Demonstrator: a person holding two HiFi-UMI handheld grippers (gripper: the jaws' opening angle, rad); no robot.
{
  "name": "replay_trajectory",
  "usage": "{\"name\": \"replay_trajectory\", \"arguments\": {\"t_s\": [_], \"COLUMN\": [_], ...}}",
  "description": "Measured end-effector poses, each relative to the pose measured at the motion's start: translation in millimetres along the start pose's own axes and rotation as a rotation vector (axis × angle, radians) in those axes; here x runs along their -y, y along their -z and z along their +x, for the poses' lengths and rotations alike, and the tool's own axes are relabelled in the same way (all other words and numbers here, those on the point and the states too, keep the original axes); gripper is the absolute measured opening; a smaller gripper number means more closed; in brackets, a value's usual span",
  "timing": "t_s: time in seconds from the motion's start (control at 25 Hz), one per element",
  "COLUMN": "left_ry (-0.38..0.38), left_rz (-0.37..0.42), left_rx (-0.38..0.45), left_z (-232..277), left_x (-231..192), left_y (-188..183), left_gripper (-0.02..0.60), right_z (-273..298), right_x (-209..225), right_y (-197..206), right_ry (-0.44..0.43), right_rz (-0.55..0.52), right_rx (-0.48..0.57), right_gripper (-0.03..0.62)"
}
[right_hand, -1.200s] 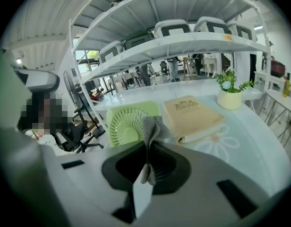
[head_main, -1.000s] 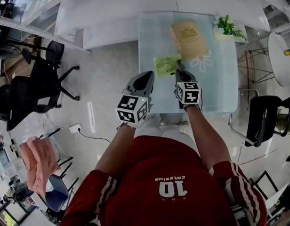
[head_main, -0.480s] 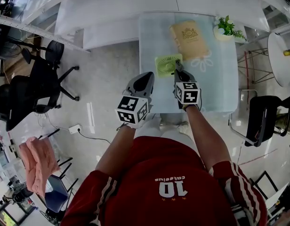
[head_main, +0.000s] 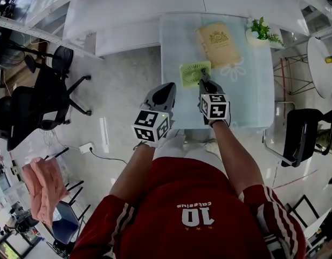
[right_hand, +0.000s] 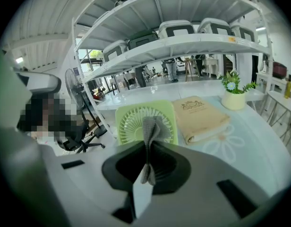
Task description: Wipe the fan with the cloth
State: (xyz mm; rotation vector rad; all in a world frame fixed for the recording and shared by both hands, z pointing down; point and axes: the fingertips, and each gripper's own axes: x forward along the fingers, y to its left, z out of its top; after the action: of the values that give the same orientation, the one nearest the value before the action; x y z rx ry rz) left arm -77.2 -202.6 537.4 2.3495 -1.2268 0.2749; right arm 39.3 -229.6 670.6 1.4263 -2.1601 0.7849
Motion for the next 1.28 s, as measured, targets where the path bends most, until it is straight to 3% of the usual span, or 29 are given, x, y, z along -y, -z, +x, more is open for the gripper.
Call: {"name": "replay_trajectory", "arguments": {"t_s": [1.28], "left_ry": [0.006], "left_rz": [-0.005], "left_rx": [0.001], "left_z": [-23], "left_x": [-27], "left_y": [5], "left_gripper": [0.005], "right_z": [14], "right_x": [-50], "right_y": [3], "right_ry": [-0.031], "right_rz": [-0.03], "right_rx": [-0.004], "right_gripper": [0.023]}}
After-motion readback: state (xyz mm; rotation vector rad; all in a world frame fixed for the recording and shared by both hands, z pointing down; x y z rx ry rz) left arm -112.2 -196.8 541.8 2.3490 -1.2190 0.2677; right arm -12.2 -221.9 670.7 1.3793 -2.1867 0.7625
